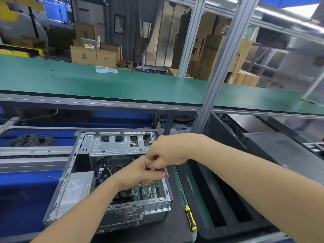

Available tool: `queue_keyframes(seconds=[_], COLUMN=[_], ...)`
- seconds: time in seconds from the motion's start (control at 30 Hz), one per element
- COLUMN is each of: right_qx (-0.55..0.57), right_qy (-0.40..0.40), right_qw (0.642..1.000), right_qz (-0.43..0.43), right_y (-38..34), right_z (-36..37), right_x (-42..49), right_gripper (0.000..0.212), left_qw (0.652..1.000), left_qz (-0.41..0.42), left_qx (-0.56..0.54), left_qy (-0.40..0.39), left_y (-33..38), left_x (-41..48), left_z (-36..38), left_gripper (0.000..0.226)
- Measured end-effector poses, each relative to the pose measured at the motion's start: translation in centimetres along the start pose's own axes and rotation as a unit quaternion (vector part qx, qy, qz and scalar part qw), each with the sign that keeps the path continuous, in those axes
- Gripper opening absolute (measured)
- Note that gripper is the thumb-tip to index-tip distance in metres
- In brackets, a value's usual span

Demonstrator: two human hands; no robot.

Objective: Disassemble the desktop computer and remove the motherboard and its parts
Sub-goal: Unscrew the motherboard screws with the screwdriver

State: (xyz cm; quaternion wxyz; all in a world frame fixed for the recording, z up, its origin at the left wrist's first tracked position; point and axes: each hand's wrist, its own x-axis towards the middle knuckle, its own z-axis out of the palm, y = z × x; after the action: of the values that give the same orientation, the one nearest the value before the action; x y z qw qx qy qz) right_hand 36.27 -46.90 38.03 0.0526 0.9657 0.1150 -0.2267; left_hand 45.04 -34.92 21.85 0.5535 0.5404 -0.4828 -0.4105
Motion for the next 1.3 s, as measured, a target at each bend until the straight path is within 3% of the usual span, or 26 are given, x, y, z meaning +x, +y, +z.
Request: queue_keyframes(seconds=[0.2,0.3,0.37,0.43,0.5,0.57,0.67,0.73,0.83,0.97,1.07,1.13,1.2,1.3], right_qx=[-0.06,-0.017,-0.014,-0.018,0.017,0.034,0.015,-0.012,-0.021,-0.036,-0.049,-0.057,-0.058,-0.049], right_qy=[-0.007,0.033,0.082,0.125,0.12,0.101,0.111,0.116,0.087,0.044,0.043,0.051,0.064,0.067], right_qw=[0.988,0.99,0.995,0.986,0.963,0.958,0.971,0.981,0.994,0.998,0.996,0.994,0.993,0.994], right_qz=[-0.142,-0.139,-0.063,0.105,0.241,0.267,0.209,0.155,0.059,-0.04,-0.068,-0.084,-0.086,-0.069], right_y=[0.9,0.7,0.4,-0.4,-1.5,-2.1,-2.2,-2.2,-2.0,-1.2,-1.0,-0.9,-0.8,-0.9], right_z=[-0.5,0.0,0.5,1.1,1.9,2.5,2.0,1.6,0.8,-0.7,-0.6,0.0,0.6,0.3], right_x=[0.5,-0.2,-0.3,0.0,0.9,1.7,1.5,1.1,0.6,0.6,0.9,1.2,1.3,0.6], right_gripper=[0.013,0.016,0.037,0.062,0.062,0.048,0.034,0.037,0.029,0.022,0.028,0.034,0.028,0.019], left_qw=[1.0,0.999,0.999,0.999,0.999,0.998,0.999,1.0,0.999,0.998,0.998,0.998,0.998,1.0], left_qz=[-0.012,-0.015,-0.014,-0.001,0.012,0.027,0.036,0.023,-0.025,-0.052,-0.05,-0.047,-0.046,-0.024], left_qx=[-0.027,-0.044,-0.042,-0.035,-0.046,-0.053,-0.031,0.004,0.035,0.007,-0.034,-0.033,-0.019,-0.003], left_qy=[0.007,0.009,0.025,0.031,0.016,0.006,-0.005,0.0,0.014,0.021,0.029,0.021,0.024,0.016], left_y=[-0.3,-0.7,-0.8,-0.8,-0.7,-0.9,-0.3,0.3,0.4,0.5,0.6,0.9,1.1,1.1], left_x=[-0.4,-0.4,-0.3,-0.2,-0.3,-0.2,-0.2,-0.4,-0.6,-0.9,-1.2,-1.6,-1.8,-1.7], left_z=[-0.2,0.3,0.5,0.8,1.1,1.2,1.1,0.8,0.1,-0.3,-0.9,-1.0,-0.8,-0.7], left_gripper=[0.028,0.036,0.047,0.03,0.009,0.024,0.017,0.008,0.036,0.04,0.055,0.046,0.037,0.053])
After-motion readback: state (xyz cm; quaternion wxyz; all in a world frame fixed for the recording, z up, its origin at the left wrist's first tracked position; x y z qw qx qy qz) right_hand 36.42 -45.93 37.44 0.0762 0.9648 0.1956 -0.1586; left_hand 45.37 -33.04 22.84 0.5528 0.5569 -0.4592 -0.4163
